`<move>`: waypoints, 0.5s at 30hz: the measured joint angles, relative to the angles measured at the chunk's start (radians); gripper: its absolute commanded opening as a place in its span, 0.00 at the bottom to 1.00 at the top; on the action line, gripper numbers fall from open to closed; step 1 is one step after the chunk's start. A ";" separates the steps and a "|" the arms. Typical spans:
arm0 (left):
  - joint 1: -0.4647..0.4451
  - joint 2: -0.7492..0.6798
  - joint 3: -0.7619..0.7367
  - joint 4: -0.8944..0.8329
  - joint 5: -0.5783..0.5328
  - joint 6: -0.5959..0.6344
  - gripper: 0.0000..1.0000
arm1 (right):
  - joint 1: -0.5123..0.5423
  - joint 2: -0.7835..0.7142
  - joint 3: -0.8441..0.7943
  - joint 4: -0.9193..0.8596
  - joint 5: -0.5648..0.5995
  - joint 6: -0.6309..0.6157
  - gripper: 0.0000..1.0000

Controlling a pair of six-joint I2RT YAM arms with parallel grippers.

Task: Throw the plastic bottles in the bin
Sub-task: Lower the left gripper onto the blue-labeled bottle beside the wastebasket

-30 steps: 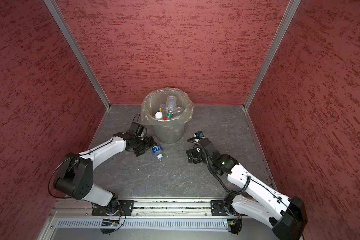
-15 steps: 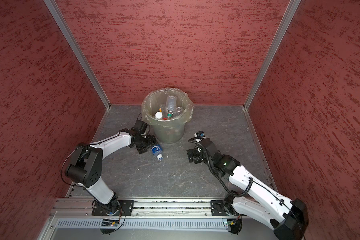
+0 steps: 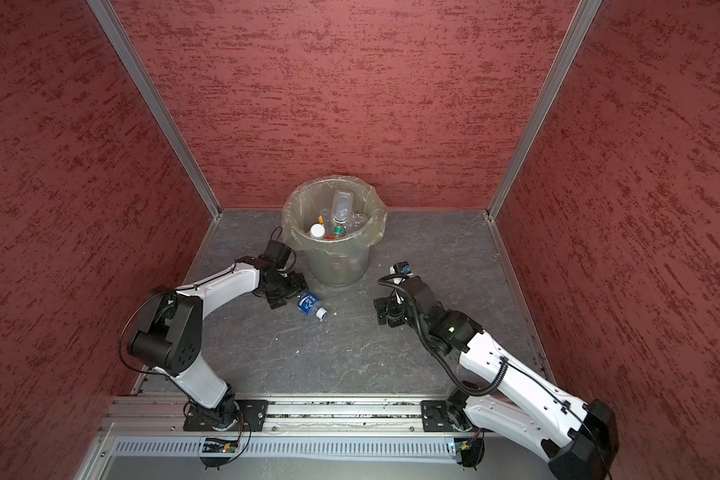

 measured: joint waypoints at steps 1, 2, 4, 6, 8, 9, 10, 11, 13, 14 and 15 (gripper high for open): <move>0.000 0.000 -0.003 0.000 0.002 0.000 0.85 | 0.000 0.000 0.000 0.000 0.000 0.000 0.94; -0.002 0.000 -0.008 0.002 0.003 -0.002 0.85 | 0.000 0.000 0.000 0.000 0.000 0.000 0.94; -0.008 -0.003 -0.026 0.012 0.012 -0.012 0.85 | 0.000 -0.001 0.000 0.000 0.000 0.000 0.94; -0.015 -0.010 -0.051 0.023 0.026 -0.029 0.85 | 0.000 -0.002 0.000 0.000 0.000 0.002 0.93; -0.024 -0.023 -0.077 0.031 0.036 -0.047 0.84 | 0.000 -0.003 0.000 0.000 0.000 0.003 0.94; -0.027 -0.029 -0.088 0.035 0.040 -0.056 0.82 | 0.000 -0.003 0.000 0.000 0.000 0.003 0.93; -0.030 -0.034 -0.095 0.037 0.045 -0.066 0.79 | 0.000 -0.003 0.000 0.000 0.000 0.004 0.93; -0.031 -0.037 -0.100 0.040 0.046 -0.073 0.74 | 0.000 -0.003 0.000 0.000 0.000 0.004 0.93; -0.034 -0.039 -0.103 0.045 0.050 -0.081 0.71 | 0.000 -0.004 0.000 0.000 0.000 0.004 0.93; -0.034 -0.040 -0.104 0.047 0.051 -0.085 0.71 | 0.000 -0.004 0.000 0.000 0.000 0.004 0.93; -0.034 -0.040 -0.104 0.049 0.051 -0.087 0.71 | 0.000 -0.004 0.000 0.000 0.000 0.004 0.93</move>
